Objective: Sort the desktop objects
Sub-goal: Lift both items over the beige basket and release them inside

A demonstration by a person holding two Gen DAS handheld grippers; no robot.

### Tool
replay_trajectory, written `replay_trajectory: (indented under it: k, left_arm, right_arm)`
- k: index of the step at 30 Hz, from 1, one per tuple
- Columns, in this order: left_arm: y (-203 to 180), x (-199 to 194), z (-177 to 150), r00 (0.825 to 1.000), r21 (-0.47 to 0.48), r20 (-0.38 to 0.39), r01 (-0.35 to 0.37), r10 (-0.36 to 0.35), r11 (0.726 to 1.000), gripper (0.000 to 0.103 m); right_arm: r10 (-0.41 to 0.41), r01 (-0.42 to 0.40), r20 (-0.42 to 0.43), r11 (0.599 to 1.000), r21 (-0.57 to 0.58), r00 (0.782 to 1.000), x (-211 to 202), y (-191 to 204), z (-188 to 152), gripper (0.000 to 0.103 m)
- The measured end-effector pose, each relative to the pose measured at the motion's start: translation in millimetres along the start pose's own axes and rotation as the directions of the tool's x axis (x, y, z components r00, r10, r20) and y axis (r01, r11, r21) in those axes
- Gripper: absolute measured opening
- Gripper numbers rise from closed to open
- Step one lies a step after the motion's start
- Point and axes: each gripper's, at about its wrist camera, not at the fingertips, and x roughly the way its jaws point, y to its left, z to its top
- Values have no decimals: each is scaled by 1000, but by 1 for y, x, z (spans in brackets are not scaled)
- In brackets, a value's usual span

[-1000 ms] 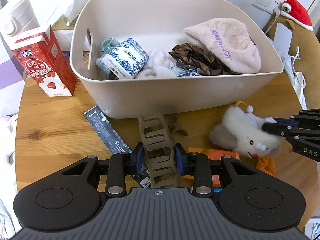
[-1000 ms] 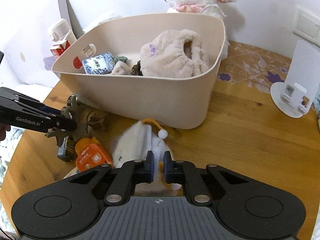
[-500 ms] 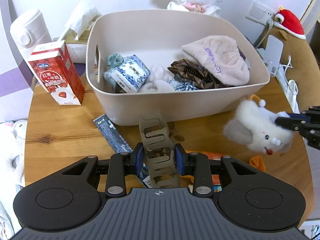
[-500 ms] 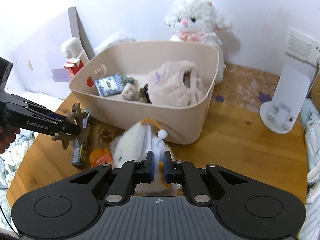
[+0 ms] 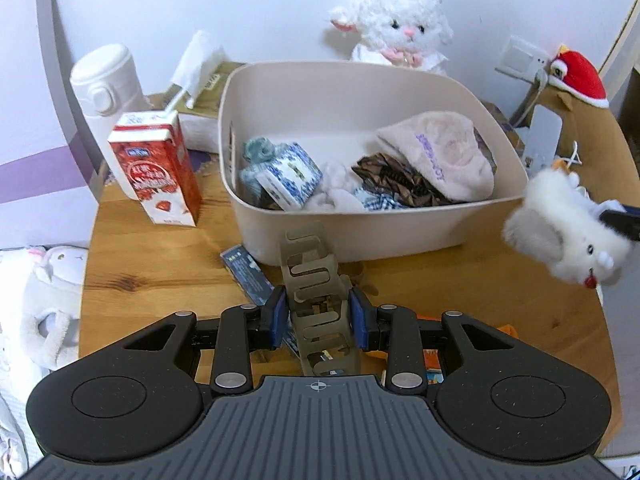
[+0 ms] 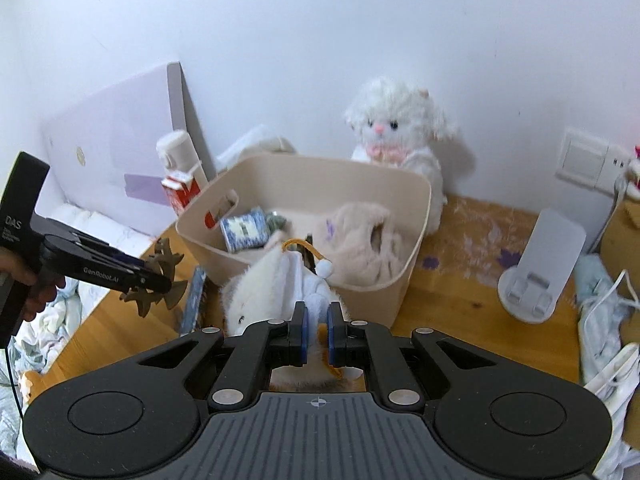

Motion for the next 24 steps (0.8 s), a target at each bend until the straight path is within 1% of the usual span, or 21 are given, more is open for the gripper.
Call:
replay_trajectory:
  k: [6, 14, 19, 24]
  left_arm:
    - [5, -18, 13, 998, 4, 54, -17, 17, 1000, 33]
    - [8, -36, 43, 991, 35, 134, -27, 22, 999, 33]
    - [4, -37, 62, 984, 37, 176, -35, 28, 999, 33]
    - [-3, -27, 74, 983, 29, 182, -29, 23, 999, 33]
  right_arm:
    - [-14, 15, 55, 1000, -21, 998, -15, -1, 18, 9]
    - [-39, 45, 114, 998, -45, 993, -23, -10, 44, 9]
    - [-36, 44, 157, 998, -49, 987, -19, -11, 63, 9]
    - [-41, 51, 175, 997, -56, 984, -3, -11, 78, 9]
